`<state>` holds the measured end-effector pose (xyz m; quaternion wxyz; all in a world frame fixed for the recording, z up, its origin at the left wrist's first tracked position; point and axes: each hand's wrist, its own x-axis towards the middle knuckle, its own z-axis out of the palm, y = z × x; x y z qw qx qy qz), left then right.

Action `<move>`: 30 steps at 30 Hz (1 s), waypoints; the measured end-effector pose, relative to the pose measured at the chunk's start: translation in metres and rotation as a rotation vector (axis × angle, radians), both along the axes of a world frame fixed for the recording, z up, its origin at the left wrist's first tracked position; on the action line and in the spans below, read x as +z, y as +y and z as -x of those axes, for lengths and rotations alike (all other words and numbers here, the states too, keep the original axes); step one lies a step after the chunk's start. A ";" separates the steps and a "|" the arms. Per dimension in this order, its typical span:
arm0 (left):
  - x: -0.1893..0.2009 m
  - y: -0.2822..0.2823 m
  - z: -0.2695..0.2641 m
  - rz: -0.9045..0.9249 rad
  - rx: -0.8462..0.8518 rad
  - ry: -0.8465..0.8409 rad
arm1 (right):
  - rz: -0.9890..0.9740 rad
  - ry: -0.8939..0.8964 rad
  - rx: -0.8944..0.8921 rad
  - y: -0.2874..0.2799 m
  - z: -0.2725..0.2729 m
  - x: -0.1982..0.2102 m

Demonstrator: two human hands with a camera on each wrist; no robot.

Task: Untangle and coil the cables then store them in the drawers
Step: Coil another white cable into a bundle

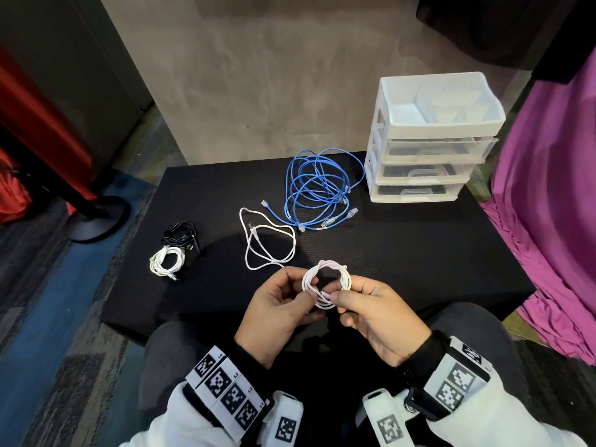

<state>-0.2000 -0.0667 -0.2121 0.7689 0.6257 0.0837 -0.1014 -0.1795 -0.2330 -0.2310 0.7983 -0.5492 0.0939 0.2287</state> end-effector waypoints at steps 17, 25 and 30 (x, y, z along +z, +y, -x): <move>0.003 0.001 -0.006 0.359 -0.050 0.345 | -0.296 0.024 0.151 -0.009 0.005 0.001; -0.004 0.010 -0.001 0.475 -0.178 0.243 | -0.402 0.041 0.129 -0.011 -0.001 0.000; -0.007 -0.004 -0.005 0.222 -0.064 0.155 | -0.366 0.056 0.070 -0.001 -0.004 0.000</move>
